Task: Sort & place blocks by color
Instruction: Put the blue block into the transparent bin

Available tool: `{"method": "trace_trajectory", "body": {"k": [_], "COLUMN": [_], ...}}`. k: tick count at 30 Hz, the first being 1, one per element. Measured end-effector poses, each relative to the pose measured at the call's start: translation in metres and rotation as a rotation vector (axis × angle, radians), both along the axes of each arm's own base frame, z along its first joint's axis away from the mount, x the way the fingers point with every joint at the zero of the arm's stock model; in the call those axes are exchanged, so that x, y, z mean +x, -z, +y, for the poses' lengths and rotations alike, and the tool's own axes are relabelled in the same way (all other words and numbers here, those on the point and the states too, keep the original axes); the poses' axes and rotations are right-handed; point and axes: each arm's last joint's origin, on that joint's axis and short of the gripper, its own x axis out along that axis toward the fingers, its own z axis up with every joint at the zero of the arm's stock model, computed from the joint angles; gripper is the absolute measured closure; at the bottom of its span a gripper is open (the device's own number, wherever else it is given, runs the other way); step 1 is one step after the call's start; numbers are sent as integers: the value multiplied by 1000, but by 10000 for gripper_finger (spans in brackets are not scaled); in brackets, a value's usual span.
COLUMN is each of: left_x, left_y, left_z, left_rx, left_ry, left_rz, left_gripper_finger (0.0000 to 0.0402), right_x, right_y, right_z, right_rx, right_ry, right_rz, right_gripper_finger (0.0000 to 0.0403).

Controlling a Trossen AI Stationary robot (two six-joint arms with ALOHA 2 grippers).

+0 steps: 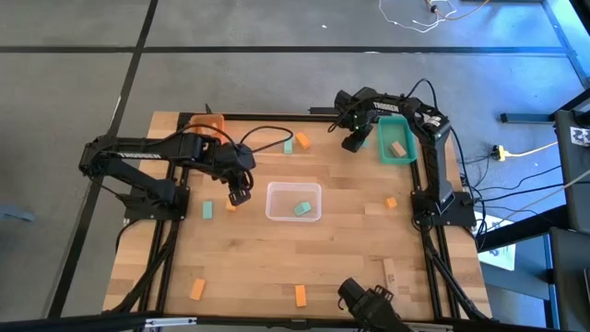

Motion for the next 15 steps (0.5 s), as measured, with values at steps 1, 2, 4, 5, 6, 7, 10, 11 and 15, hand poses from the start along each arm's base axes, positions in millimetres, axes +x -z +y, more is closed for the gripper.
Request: {"method": "trace_trajectory", "body": {"k": [1,2,4,5,6,7,10,11,15], "left_x": [0,0,0,0,0,0,0,0,0], "left_y": [0,0,0,0,0,0,0,0,0], "left_z": [0,0,0,0,0,0,0,0,0], "left_rx": [0,0,0,0,0,-1,-1,-1,3], "left_ry": [0,0,0,-1,-1,-1,-2,-2,-2], "left_rz": [0,0,0,1,1,1,2,2,2], "left_gripper_finger": [274,274,274,274,274,274,274,274,274], "right_x": [2,4,11,14,17,20,34,40,68], "right_y": [-2,-4,-11,-17,-23,-29,-48,-56,-82], "right_z": [-1,0,1,2,4,5,14,19,45], "right_rx": [9,18,38,46,61,73,97,100,134], "right_ry": [-1,-4,-16,-32,-43,-54,-112,-132,-213], "right_rz": [-6,-14,-32,-35,-45,-54,-68,-77,-134], "right_gripper_finger": [277,277,277,277,277,277,277,277,277]}}
